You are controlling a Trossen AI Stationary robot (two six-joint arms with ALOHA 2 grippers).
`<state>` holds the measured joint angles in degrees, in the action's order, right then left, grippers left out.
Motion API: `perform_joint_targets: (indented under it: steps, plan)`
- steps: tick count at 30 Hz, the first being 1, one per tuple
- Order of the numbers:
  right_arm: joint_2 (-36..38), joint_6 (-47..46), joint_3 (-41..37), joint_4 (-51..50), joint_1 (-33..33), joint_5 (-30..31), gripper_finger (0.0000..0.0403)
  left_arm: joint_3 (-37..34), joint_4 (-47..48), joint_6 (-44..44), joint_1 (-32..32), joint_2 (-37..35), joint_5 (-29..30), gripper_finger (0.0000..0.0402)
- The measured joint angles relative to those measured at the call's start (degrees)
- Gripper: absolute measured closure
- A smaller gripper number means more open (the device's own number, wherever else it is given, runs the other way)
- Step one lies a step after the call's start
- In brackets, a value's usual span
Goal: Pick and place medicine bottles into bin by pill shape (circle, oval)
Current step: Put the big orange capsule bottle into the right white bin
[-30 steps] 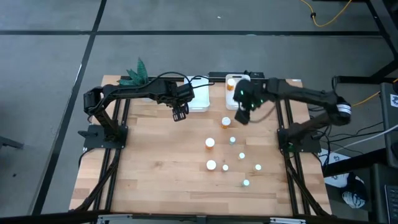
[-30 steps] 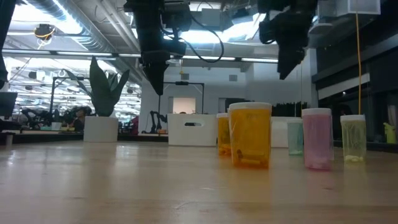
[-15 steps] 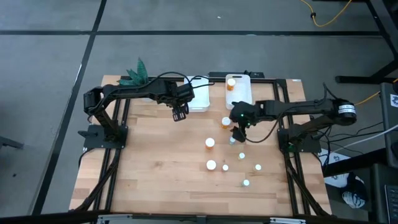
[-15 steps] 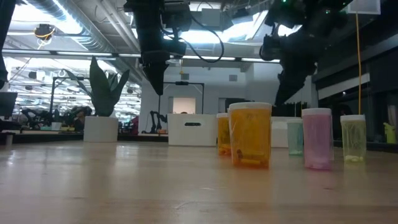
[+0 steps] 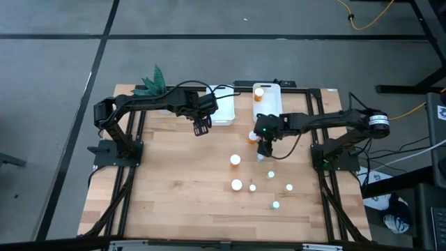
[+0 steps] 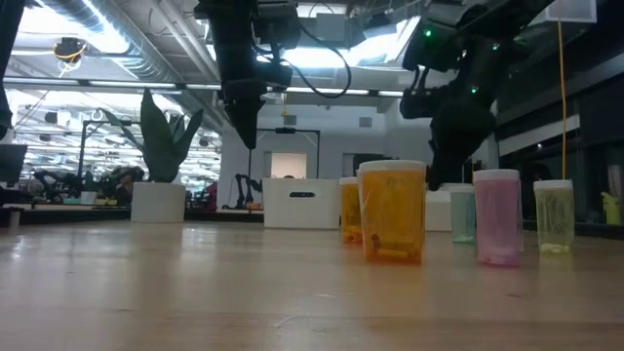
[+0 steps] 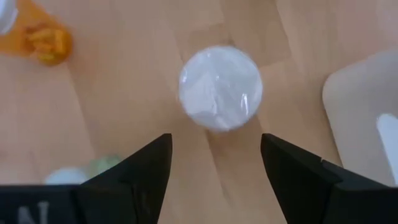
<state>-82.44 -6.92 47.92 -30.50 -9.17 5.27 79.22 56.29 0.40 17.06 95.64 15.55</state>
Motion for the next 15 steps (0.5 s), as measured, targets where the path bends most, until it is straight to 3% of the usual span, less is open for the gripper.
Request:
perform_joint_targets:
  steps: [15]
  plan:
    - [-3.35, 6.10, 0.00, 7.73, -1.72, -0.40, 0.0155, 0.00, -0.56, 0.00, 0.00, 0.00, 0.01, 0.0199]
